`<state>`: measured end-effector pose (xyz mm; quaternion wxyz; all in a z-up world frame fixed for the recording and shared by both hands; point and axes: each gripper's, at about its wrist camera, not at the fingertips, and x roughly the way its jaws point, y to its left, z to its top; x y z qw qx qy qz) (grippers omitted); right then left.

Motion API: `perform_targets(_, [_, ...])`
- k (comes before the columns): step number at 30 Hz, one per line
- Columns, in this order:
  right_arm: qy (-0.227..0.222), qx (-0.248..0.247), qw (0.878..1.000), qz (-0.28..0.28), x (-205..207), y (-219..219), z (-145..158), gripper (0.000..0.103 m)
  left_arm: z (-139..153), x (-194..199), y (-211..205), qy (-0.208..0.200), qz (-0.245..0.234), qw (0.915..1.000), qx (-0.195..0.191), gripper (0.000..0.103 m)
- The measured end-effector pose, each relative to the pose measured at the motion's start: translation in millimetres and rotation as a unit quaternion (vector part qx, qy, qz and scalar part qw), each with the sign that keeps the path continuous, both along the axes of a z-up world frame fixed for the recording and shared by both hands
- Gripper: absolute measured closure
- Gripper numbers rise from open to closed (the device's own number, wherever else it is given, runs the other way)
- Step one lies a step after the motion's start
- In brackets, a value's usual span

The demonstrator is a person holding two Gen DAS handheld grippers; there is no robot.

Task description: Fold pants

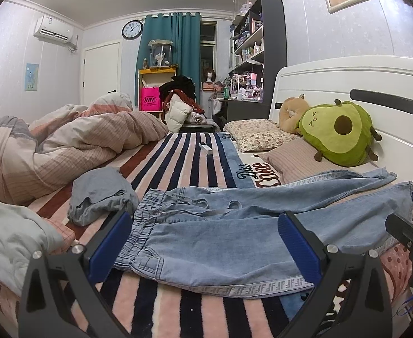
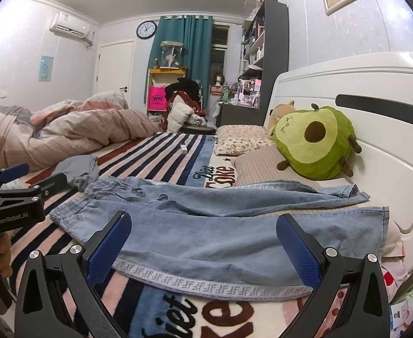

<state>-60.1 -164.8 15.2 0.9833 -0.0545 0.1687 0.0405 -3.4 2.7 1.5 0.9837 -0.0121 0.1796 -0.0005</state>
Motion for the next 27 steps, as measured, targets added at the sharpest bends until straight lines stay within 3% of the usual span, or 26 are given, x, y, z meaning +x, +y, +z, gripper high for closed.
perform_targets(27, [0.002,0.007,1.000,-0.005,0.0,-3.7,-1.6,0.001,-6.4,0.0,0.4,0.003,-0.003,1.0000,-0.002,0.001])
